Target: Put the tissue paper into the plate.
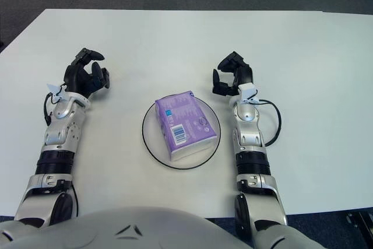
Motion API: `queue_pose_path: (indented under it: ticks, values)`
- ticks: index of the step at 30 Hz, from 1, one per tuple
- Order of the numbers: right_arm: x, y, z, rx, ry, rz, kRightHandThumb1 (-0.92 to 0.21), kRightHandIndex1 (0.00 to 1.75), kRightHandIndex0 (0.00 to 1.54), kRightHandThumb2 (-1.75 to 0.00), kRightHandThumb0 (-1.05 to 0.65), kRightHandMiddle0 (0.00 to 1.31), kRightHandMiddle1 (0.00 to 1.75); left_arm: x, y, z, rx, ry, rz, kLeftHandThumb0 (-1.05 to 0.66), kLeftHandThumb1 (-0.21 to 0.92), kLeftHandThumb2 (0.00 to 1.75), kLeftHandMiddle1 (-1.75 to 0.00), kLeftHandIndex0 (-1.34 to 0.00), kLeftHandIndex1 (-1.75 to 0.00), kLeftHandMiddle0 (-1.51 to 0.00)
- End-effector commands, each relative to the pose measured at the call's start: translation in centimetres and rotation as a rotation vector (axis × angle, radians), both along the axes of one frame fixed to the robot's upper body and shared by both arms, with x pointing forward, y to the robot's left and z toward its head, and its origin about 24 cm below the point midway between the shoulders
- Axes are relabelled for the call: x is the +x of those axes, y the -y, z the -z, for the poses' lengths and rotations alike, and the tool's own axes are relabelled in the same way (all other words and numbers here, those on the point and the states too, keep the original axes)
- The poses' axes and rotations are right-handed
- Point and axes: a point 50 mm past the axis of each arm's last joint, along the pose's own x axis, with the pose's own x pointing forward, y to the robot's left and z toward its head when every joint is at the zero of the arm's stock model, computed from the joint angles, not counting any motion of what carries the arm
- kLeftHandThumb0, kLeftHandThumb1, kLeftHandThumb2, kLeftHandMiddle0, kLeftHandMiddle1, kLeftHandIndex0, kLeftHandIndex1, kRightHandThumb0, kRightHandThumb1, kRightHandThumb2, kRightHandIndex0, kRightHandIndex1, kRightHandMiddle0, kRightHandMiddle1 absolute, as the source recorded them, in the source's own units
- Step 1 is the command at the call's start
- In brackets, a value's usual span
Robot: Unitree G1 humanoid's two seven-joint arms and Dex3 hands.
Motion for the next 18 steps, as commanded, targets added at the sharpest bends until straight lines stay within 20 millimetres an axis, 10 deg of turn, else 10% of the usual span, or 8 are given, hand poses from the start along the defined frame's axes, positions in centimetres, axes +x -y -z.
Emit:
queue_pose_path:
  ticks: [1,18]
  values:
    - [-3.54,-0.58,6.68,0.071,-0.223,0.021,-0.33,1.75,1.29,-1.30,-0.48,0.61,1.75,-1.86,2.71,4.61,-0.060,-0.144,0.028,-0.46,0.38,1.24,-1.75,-0.56,-1.75,-1.31]
    - [-3.54,-0.62,6.68,0.059,-0.220,0.026,-0.33,1.75,1.30,-1.30,-0.48,0.61,1.75,-2.01,3.55,5.27,0.033,-0.160,0.046,-0.46,0.37,1.25,-1.75,-0.57,-1.75,-1.32]
